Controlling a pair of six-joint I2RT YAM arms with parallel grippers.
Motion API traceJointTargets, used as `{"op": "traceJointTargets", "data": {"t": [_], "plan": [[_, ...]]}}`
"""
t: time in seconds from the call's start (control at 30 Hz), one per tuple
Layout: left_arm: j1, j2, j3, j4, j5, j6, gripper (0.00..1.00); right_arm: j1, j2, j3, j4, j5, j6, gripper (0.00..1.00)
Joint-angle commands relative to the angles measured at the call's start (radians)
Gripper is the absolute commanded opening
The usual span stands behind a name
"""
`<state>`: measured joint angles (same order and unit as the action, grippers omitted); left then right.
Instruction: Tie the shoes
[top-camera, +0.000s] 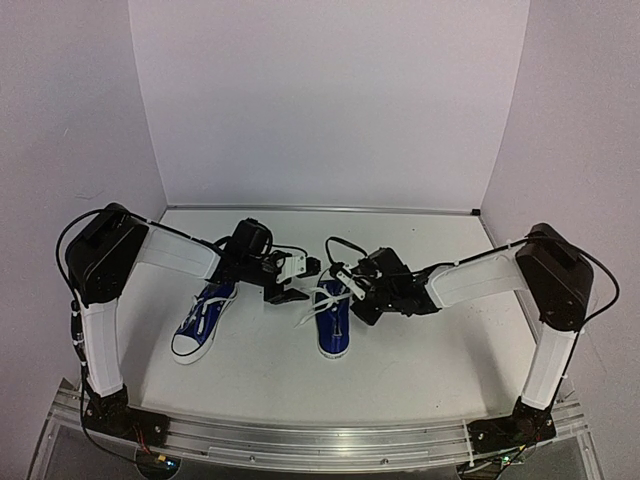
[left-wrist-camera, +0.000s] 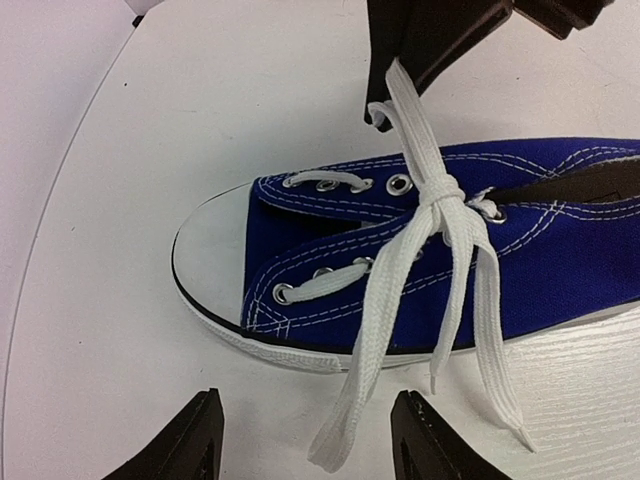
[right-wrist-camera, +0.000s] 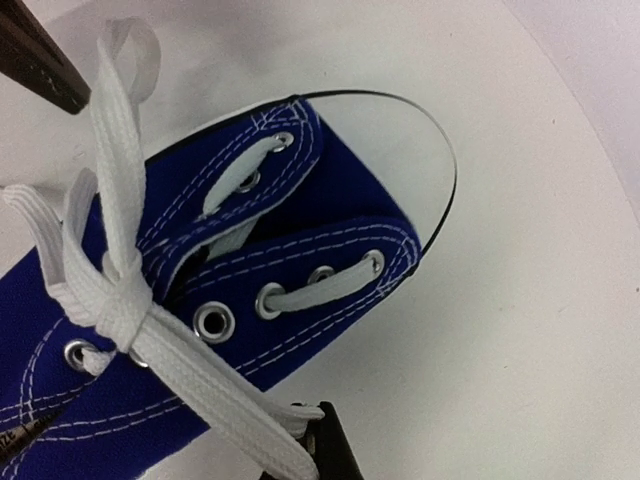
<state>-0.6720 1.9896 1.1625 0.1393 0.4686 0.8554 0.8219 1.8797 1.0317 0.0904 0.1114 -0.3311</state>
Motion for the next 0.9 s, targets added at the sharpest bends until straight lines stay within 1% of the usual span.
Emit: {"op": "traceJointTargets", "data": {"t": [0.0, 0.2, 0.37, 0.5, 0.6, 0.67, 0.77, 0.87], "plan": [[0.005, -0.003, 0.039, 0.004, 0.029, 0.036, 0.58, 0.005, -0.06, -0.007, 0.021, 0.025, 0.018, 0.0], [-0.003, 0.02, 0.066, -0.007, 0.023, 0.042, 0.53, 0.005, -0.052, 0.0, 0.012, 0.022, 0.033, 0.0], [-0.02, 0.044, 0.082, -0.022, 0.001, 0.053, 0.56, 0.005, -0.045, 0.004, 0.007, 0.022, 0.038, 0.0], [-0.046, 0.063, 0.092, -0.007, -0.023, 0.055, 0.56, 0.005, -0.038, 0.005, 0.004, 0.021, 0.044, 0.0], [-0.061, 0.071, 0.091, 0.012, -0.047, 0.05, 0.52, 0.005, -0.035, 0.007, 0.003, 0.021, 0.048, 0.0], [-0.064, 0.068, 0.084, 0.026, -0.059, 0.04, 0.45, 0.005, -0.033, 0.009, 0.0, 0.024, 0.05, 0.0], [-0.064, 0.052, 0.055, 0.056, -0.088, 0.023, 0.29, 0.005, -0.028, 0.011, -0.012, 0.031, 0.051, 0.0], [-0.062, 0.025, 0.028, 0.06, -0.119, 0.024, 0.08, 0.005, -0.026, 0.011, -0.026, 0.045, 0.063, 0.0]]}}
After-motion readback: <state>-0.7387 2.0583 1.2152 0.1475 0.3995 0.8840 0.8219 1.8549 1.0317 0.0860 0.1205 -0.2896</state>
